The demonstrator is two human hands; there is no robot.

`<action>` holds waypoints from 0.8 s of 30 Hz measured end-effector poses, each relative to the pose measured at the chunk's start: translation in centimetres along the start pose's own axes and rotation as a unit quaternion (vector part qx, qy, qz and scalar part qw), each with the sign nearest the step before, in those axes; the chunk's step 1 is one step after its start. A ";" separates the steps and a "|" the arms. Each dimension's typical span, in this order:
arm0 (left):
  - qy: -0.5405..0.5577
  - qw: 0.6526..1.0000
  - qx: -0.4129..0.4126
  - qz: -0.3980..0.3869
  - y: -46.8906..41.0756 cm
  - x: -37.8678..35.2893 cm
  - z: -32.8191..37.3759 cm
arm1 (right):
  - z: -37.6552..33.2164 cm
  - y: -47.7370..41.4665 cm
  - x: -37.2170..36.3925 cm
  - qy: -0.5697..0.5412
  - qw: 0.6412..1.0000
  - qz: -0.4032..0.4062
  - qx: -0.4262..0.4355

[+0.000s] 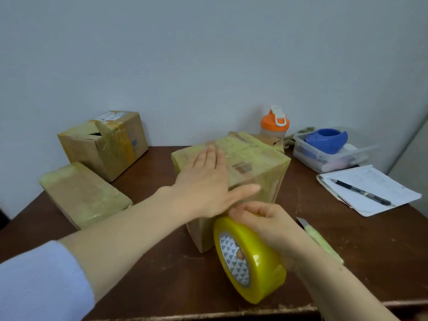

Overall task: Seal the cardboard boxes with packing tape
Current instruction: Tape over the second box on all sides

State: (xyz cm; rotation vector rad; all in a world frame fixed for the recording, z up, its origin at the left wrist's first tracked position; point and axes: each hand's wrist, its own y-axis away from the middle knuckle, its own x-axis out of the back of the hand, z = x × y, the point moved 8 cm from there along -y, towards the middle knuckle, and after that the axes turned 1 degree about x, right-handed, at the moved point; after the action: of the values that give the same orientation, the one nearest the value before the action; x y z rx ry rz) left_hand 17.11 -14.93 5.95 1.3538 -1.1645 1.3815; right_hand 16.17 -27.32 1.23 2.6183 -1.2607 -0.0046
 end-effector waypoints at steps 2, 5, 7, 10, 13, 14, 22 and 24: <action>-0.001 1.000 -0.019 0.006 -0.3 -0.1 -0.6 | 0.1 -0.2 -0.3 -0.019 1.000 0.001 0.009; -0.009 0.998 -0.060 -0.018 -1.1 0.8 -2.2 | -0.3 0.0 -2.3 -0.077 0.997 -0.026 0.008; -0.021 0.997 -0.079 -0.002 -1.1 1.1 -3.0 | -0.6 0.0 -3.6 -0.101 0.994 -0.038 0.014; -0.025 0.995 -0.067 0.062 -0.3 1.0 -3.5 | -0.2 -0.3 -4.3 -0.053 0.996 -0.045 0.048; 0.031 0.995 -0.083 0.039 -0.2 0.6 -3.6 | 0.5 -0.2 -3.1 0.012 0.996 -0.041 0.082; 0.034 0.995 -0.089 0.026 -0.3 0.6 -3.7 | 0.7 -0.2 -1.7 0.015 0.996 -0.015 0.090; -0.010 0.994 -0.101 0.037 -0.5 0.8 -3.5 | 5.6 -0.4 12.2 0.553 0.796 0.236 -0.067; 0.002 0.994 -0.108 0.035 -0.7 0.9 -4.0 | 7.5 -0.5 12.4 0.580 0.782 0.193 -0.121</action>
State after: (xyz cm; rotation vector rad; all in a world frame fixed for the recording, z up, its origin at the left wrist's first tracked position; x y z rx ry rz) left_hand 16.95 -10.95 6.98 1.1675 -1.3294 1.2660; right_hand 23.57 -38.12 -4.98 1.4921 -1.0909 1.2074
